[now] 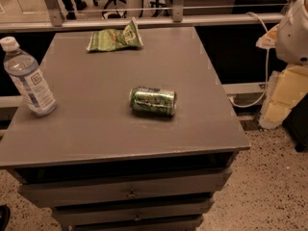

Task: Place green can upright

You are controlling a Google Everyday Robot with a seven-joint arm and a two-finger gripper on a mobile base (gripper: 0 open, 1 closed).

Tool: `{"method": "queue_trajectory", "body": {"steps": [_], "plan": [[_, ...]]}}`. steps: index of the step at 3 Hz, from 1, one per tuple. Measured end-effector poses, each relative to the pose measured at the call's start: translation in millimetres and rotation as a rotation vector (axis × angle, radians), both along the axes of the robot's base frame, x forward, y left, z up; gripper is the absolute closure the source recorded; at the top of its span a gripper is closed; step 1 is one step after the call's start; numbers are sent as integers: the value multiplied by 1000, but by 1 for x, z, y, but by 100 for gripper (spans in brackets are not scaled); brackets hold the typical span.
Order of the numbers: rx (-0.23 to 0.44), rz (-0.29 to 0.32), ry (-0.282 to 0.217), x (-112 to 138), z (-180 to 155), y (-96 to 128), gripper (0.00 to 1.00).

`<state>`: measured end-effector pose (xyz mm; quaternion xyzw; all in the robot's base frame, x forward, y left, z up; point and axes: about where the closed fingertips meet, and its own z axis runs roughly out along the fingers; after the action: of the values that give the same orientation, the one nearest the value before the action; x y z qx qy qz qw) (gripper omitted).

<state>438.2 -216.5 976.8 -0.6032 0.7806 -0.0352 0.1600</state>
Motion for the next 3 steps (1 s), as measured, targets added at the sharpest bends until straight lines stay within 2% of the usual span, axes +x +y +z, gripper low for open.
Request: {"method": "queue_trajectory", "body": {"steps": [1,2,3], "plan": [[0,0,0,0,0,0,0],[22,23,-3,10,-9,25,0],[52,48,13,28,-32,71,0]]}}
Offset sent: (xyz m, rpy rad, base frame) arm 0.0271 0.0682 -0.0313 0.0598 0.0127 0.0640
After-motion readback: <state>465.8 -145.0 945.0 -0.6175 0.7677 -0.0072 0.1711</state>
